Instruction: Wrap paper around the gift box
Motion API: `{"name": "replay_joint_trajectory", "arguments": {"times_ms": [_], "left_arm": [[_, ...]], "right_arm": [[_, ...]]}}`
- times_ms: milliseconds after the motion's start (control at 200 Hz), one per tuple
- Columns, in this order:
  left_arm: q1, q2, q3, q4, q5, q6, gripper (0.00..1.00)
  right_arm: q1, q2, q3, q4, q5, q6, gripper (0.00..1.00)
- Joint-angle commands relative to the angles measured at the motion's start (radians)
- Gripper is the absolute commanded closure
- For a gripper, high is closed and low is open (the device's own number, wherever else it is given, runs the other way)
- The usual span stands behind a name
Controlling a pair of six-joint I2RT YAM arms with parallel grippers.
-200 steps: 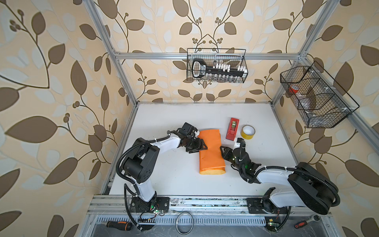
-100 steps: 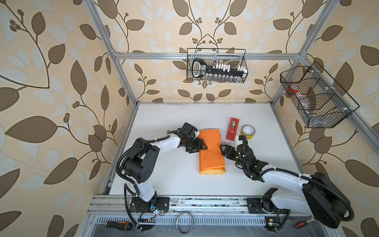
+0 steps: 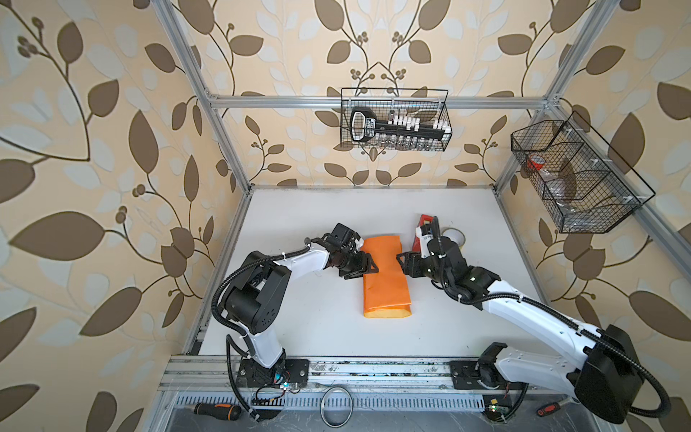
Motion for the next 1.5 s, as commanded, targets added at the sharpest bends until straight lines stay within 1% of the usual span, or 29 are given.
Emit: {"name": "replay_joint_trajectory", "arguments": {"times_ms": [0,90,200,430,710,1030,1494], "left_arm": [[-0.002,0.054,-0.018,-0.106,-0.136,0.013,0.34],[-0.002,0.056,-0.019,-0.106,-0.136,0.013,0.34],[-0.002,0.054,-0.024,-0.105,-0.137,0.013,0.34],[-0.003,0.054,-0.027,-0.106,-0.138,0.014,0.34],[-0.003,0.057,-0.027,-0.106,-0.138,0.015,0.34],[-0.002,0.06,-0.027,-0.106,-0.138,0.016,0.34],[-0.002,0.063,-0.024,-0.109,-0.139,0.016,0.34]], "right_arm": [[0.014,0.076,0.081,-0.152,-0.031,-0.054,0.39],[0.026,0.138,0.128,-0.182,-0.041,-0.053,0.43],[0.032,0.195,0.156,-0.193,-0.051,-0.052,0.45],[0.033,0.244,0.164,-0.207,-0.053,-0.04,0.49],[0.025,0.275,0.158,-0.207,-0.038,-0.039,0.49],[0.008,0.272,0.146,-0.205,-0.019,-0.046,0.47],[-0.021,0.32,0.12,-0.142,-0.079,-0.046,0.41]]}}
